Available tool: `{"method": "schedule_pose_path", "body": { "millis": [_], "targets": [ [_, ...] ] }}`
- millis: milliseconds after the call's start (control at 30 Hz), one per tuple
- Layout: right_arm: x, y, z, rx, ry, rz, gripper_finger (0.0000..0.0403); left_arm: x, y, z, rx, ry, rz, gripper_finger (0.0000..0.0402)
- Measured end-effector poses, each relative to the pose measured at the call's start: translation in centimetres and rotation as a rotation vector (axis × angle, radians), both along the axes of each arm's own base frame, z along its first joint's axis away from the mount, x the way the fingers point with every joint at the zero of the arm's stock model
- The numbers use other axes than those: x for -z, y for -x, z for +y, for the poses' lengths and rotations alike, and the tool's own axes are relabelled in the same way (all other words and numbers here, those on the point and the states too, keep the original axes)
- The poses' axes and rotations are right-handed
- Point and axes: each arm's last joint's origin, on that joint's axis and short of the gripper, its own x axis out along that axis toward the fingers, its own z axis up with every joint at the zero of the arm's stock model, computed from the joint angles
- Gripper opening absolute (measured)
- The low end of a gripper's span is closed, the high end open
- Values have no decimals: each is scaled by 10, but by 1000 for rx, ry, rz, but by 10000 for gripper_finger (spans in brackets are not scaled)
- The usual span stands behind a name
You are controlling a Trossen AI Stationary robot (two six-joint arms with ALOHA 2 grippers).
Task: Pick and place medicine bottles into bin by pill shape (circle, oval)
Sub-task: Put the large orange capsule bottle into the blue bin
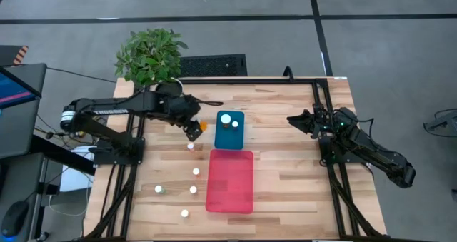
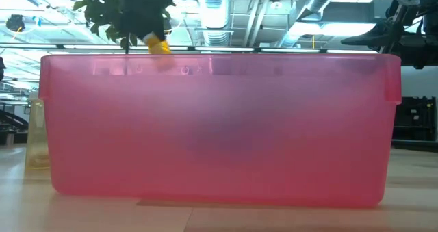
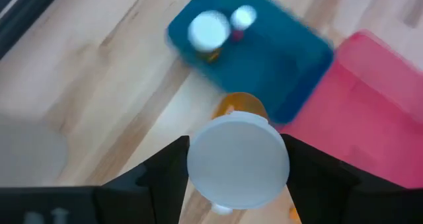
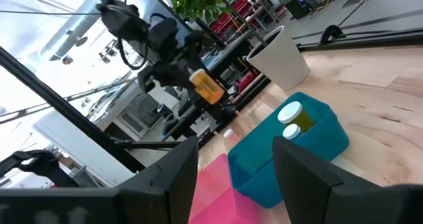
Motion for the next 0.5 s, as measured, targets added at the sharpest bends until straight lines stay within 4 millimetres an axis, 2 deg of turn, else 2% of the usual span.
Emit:
{"method": "schedule_pose_path", "body": {
  "millis": [100,333,500],
  "targets": [
    [0,0,0,-1,1,-2,205,-1,-27,-3,72,-22,20,212],
    [0,0,0,-1,2,-3,205,17,-94,-2,250,-89,135,218],
    [0,0,0,-2,1,-3,205,40,-124,1,366,-123,240,218]
  ]
}}
